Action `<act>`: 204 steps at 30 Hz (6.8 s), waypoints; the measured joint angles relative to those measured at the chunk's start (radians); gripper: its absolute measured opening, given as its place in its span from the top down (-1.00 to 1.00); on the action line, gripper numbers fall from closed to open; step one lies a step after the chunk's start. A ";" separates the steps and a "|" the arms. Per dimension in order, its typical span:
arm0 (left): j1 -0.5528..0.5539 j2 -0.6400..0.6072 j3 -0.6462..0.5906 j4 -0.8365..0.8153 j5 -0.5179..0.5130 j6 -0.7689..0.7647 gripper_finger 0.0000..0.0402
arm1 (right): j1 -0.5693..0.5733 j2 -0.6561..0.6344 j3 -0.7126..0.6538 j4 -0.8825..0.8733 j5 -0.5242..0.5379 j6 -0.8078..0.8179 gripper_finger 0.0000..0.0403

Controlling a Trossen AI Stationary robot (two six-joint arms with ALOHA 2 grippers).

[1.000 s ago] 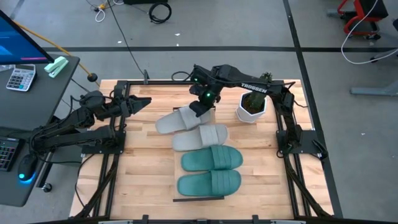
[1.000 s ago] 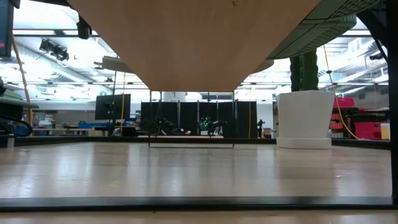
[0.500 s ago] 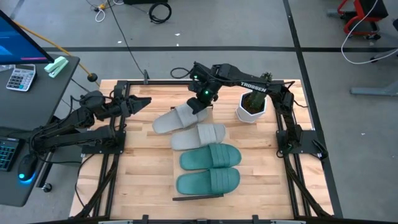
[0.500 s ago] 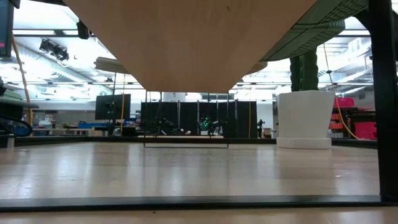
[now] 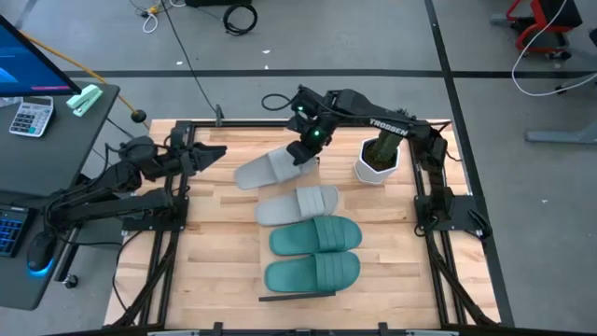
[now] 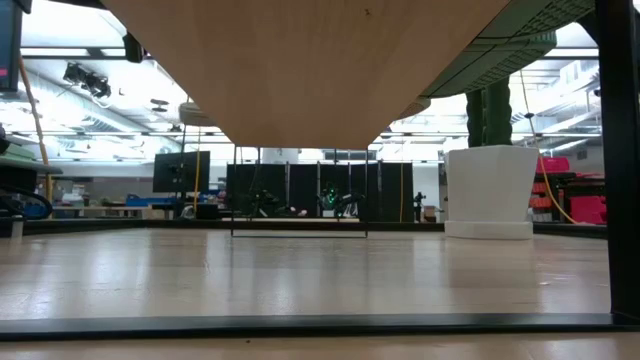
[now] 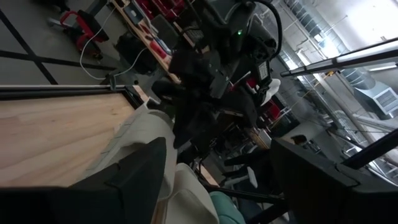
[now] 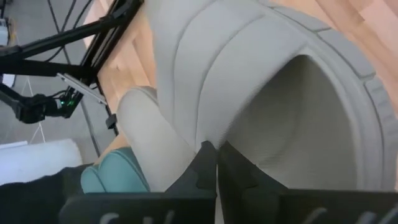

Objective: Pick and place slides into the shelf
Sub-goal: Adjust the white slipper, then return to Home Position

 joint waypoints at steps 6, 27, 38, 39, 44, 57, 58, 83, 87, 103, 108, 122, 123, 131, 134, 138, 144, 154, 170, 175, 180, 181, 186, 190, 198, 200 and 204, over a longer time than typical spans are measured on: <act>0.000 -0.013 0.000 -0.002 -0.023 0.000 -0.46 | -0.014 -0.014 0.000 -0.119 0.002 0.006 1.00; 0.000 -0.020 0.000 -0.008 -0.059 0.016 -0.46 | -0.026 -0.011 -0.069 -0.062 -0.225 0.124 1.00; 0.000 -0.020 0.000 -0.009 -0.059 0.015 -0.46 | -0.011 -0.014 -0.276 0.041 -0.265 0.103 1.00; 0.000 -0.020 0.000 -0.009 -0.059 0.015 -0.46 | -0.011 -0.013 -0.277 0.045 -0.263 0.100 1.00; 0.000 -0.020 0.000 -0.009 -0.059 0.015 -0.46 | -0.009 -0.014 -0.278 0.069 -0.196 0.094 1.00; 0.000 -0.020 0.000 -0.015 -0.070 0.016 -0.46 | 0.044 -0.019 -0.276 0.069 -0.026 0.068 0.72; 0.000 -0.020 0.000 -0.015 -0.070 0.016 -0.46 | 0.046 -0.022 -0.274 0.062 -0.026 0.067 0.71; 0.000 -0.020 0.000 -0.015 -0.070 0.016 -0.46 | 0.065 -0.021 -0.050 -0.076 0.059 0.042 -0.04; 0.000 -0.020 0.000 -0.014 -0.070 0.016 -0.46 | 0.065 -0.021 -0.018 -0.076 0.081 0.041 -0.04; 0.000 -0.101 0.000 -0.020 -0.174 0.199 -0.46 | 0.060 -0.177 -0.010 -0.091 0.248 -0.197 0.92; 0.000 -0.111 0.000 -0.017 -0.194 0.243 -0.46 | 0.118 -0.316 -0.057 -0.119 0.268 -0.361 0.96; 0.000 -0.103 0.000 -0.017 -0.216 0.252 -0.46 | 0.345 -0.789 -0.744 0.295 0.415 -0.003 0.98; 0.000 -0.103 0.000 -0.018 -0.216 0.252 -0.46 | 0.371 -0.818 -0.791 0.324 0.438 0.038 0.98; 0.000 -0.103 0.000 -0.016 -0.216 0.278 -0.46 | 0.525 -0.988 -1.147 0.566 0.621 0.269 0.99; 0.000 -0.103 0.000 -0.012 -0.216 0.278 -0.46 | 0.556 -1.028 -1.270 0.692 0.635 0.281 0.99; 0.000 -0.102 0.000 0.011 -0.231 0.272 -0.46 | 0.547 -1.067 -1.406 0.830 0.639 0.252 0.99; 0.000 -0.102 0.000 0.088 -0.321 0.270 -0.46 | 0.468 -1.152 -1.621 1.114 0.602 0.197 1.00; 0.000 -0.102 0.000 0.121 -0.365 0.243 -0.46 | 0.300 -1.402 -1.791 1.187 0.523 0.130 1.00; 0.000 -0.102 0.000 0.121 -0.384 0.208 -0.46 | 0.371 -1.600 -1.849 1.217 0.654 0.060 1.00; 0.000 -0.103 0.000 0.121 -0.384 0.197 -0.46 | 0.380 -1.616 -1.849 1.167 0.678 0.045 1.00; 0.000 -0.102 0.000 0.121 -0.385 0.197 -0.46 | 0.380 -1.651 -1.849 1.138 0.695 0.041 1.00; 0.000 -0.103 0.000 0.120 -0.385 0.197 -0.46 | 0.380 -1.659 -1.849 1.129 0.697 0.041 1.00; 0.000 -0.102 0.000 0.121 -0.385 0.196 -0.46 | 0.380 -1.707 -1.849 1.064 0.701 0.041 1.00; 0.000 -0.102 0.000 0.121 -0.384 0.196 -0.46 | 0.380 -1.735 -1.849 1.022 0.711 0.036 1.00; 0.000 -0.102 0.000 0.121 -0.384 0.173 -0.46 | 0.380 -1.800 -1.849 0.963 0.731 0.013 1.00; 0.000 -0.102 0.000 0.121 -0.384 0.171 -0.46 | 0.380 -1.821 -1.849 0.934 0.734 0.009 1.00; 0.000 -0.102 0.000 0.120 -0.384 0.171 -0.46 | 0.380 -1.874 -1.849 0.877 0.749 0.008 1.00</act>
